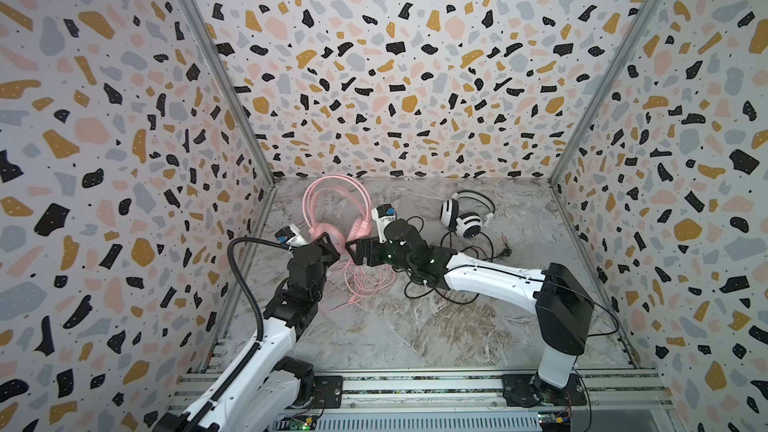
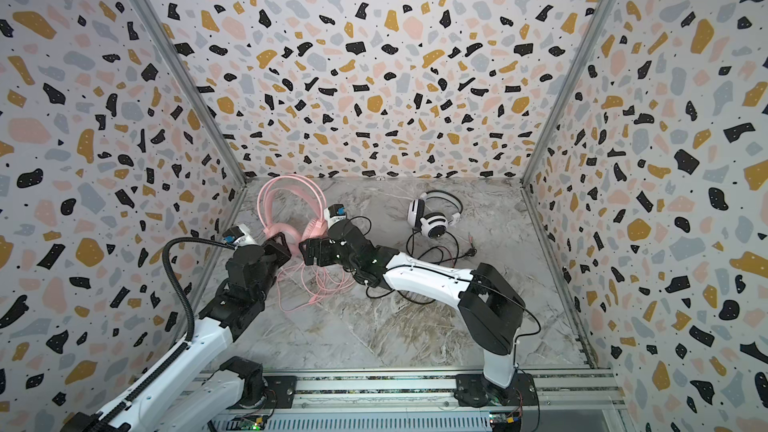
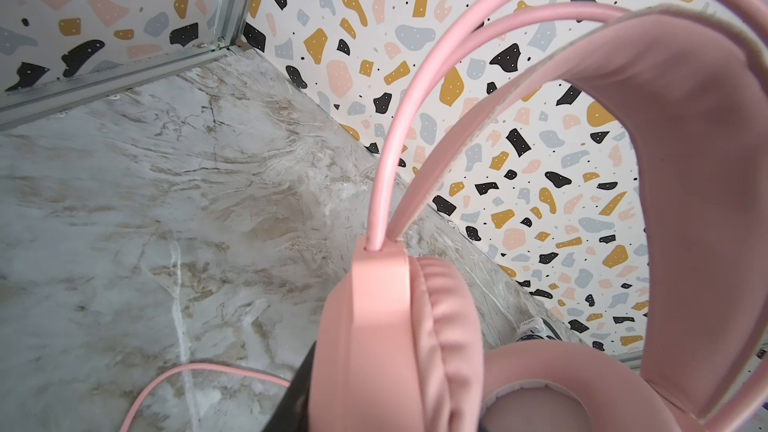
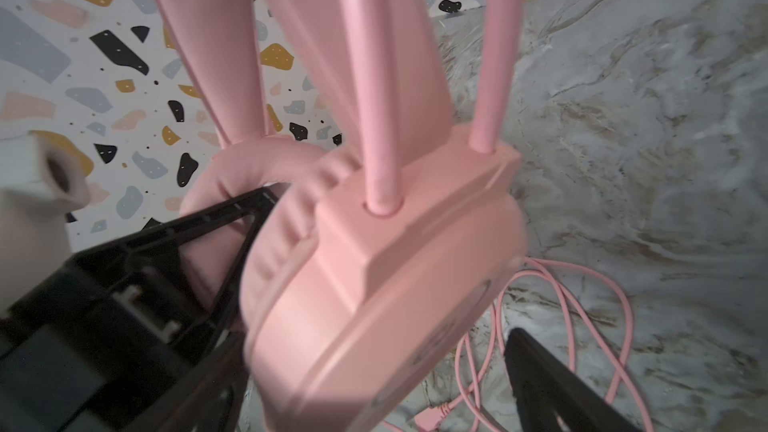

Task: Wrap the headphones
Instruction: 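Bring the pink headset toward the right gripper and grasp the other earcup with it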

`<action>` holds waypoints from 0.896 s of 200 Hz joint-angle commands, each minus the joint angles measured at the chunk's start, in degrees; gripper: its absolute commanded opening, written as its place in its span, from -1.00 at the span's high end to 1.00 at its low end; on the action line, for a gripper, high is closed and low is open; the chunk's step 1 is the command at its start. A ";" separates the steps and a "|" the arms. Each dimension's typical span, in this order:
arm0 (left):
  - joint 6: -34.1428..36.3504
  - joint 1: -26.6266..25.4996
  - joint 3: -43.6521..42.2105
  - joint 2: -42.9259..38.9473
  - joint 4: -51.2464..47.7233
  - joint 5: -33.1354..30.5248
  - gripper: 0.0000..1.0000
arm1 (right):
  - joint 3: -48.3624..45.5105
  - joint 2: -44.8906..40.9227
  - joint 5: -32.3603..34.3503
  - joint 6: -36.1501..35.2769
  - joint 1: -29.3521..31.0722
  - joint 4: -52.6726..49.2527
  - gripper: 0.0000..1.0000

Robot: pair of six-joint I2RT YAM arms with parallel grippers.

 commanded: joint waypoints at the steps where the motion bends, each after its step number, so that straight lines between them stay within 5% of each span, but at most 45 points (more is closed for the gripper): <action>1: 1.07 -2.88 1.59 0.17 8.84 -3.51 1.00 | 4.32 1.19 4.79 2.31 0.13 -3.14 -0.95; 44: 3.65 -5.10 3.79 1.76 5.21 -6.73 1.00 | 10.35 2.86 10.00 -0.47 0.04 -8.26 -0.92; 133: 2.64 -8.63 3.50 4.31 7.08 -7.66 1.00 | 2.60 0.13 9.87 -0.47 0.43 -3.19 0.06; 179: 4.36 -9.84 3.11 4.57 9.89 -8.72 0.19 | -3.40 -3.67 10.82 -2.49 -1.05 -0.27 0.22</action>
